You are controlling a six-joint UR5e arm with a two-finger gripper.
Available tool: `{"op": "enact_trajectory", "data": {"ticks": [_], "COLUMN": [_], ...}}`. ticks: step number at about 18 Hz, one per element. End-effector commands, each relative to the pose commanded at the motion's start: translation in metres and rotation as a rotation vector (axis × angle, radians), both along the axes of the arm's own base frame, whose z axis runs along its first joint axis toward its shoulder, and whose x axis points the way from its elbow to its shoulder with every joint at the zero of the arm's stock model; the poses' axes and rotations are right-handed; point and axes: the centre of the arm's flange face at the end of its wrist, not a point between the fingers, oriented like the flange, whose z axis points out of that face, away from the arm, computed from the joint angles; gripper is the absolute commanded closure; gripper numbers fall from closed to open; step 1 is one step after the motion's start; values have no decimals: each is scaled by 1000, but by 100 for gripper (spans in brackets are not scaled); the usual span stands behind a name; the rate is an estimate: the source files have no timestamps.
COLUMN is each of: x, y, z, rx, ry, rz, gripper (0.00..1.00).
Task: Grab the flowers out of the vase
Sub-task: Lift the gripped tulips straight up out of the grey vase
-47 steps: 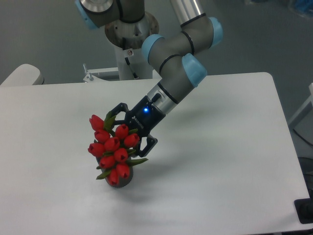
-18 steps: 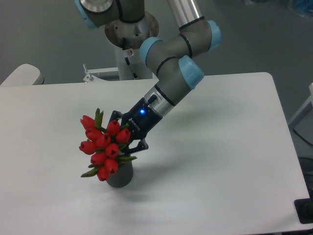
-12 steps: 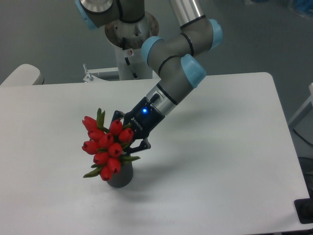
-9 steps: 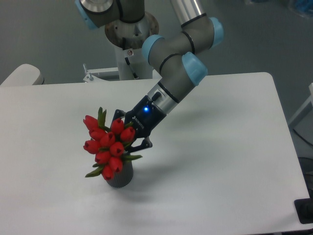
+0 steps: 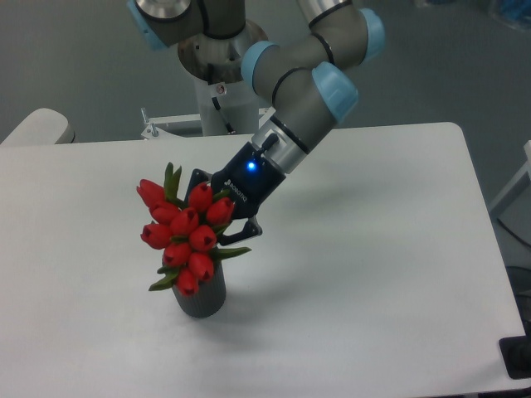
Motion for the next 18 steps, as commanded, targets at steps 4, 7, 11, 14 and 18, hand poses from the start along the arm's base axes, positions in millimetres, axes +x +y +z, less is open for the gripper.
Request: {"op": "enact_trajectory", "data": {"ticks": [4,7,11,14,18], "x": [-3,-7,-8,-9,-10], "y": [-1,-6,-13,-14,-15], "z": [24,44,60,76,95], "rx": [30,44,58,75,79], "ry": [-37,-47,-48,-58,-61], "rz": [21,45,64,71,91], "gripper": [65,65,65,67,67]}}
